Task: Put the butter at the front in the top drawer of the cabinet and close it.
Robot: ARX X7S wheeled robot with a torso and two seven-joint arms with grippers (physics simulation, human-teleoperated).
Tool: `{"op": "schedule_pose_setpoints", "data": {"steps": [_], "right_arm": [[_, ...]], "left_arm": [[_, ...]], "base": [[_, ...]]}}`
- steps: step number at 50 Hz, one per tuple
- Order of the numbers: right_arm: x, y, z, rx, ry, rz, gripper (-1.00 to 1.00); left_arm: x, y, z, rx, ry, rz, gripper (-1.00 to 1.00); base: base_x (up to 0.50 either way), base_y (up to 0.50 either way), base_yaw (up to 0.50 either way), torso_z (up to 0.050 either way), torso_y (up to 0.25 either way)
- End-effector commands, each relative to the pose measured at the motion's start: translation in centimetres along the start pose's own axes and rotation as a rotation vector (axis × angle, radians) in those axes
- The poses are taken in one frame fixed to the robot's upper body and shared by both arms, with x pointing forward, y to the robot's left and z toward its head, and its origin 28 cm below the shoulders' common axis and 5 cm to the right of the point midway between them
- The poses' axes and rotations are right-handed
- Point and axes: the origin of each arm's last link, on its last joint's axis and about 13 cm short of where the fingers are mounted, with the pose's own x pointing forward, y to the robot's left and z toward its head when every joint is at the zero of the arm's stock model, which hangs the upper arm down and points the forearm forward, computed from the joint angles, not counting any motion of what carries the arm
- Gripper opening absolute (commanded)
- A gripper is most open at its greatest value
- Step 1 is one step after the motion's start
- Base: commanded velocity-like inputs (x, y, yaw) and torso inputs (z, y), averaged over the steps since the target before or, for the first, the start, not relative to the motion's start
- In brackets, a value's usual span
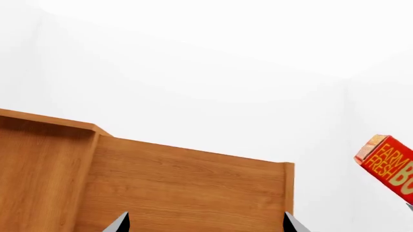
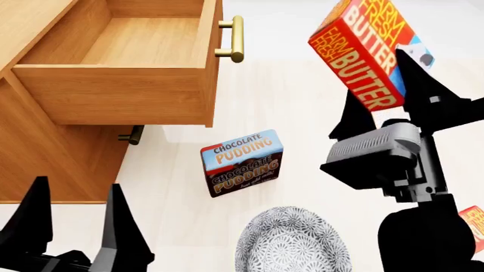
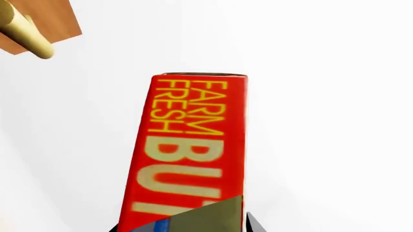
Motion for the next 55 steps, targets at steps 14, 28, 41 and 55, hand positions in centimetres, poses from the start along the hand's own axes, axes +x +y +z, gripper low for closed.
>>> {"op": "schedule_pose_setpoints", "data": {"steps": [14, 28, 41, 55], "right_arm": [[0.0, 1.8, -0.8, -0.068, -0.233, -0.047, -1.00], [1.0, 1.7, -1.0, -0.141, -0.404, -0.102, -1.00], [1.3, 1.6, -1.9, -0.210, -0.413, -0.103, -1.00], [1.0, 1.4, -2.2, -0.212, -0.390, -0.121, -1.00]], "left_arm": [[0.0, -0.3, 0.1, -0.005, 0.001, -0.018, 1.00], [-0.2, -0.4, 0.2, -0.007, 0.002, -0.026, 1.00], [-0.2, -0.5, 0.4, -0.016, 0.004, -0.032, 1.00], [-0.2, -0.4, 0.5, -0.034, 0.027, -0.024, 1.00]], "base": [[0.00, 0.00, 0.00, 0.000, 0.001], [0.00, 0.00, 0.00, 0.001, 0.001], [0.00, 0.00, 0.00, 0.001, 0.002], [0.00, 0.00, 0.00, 0.000, 0.001]]}}
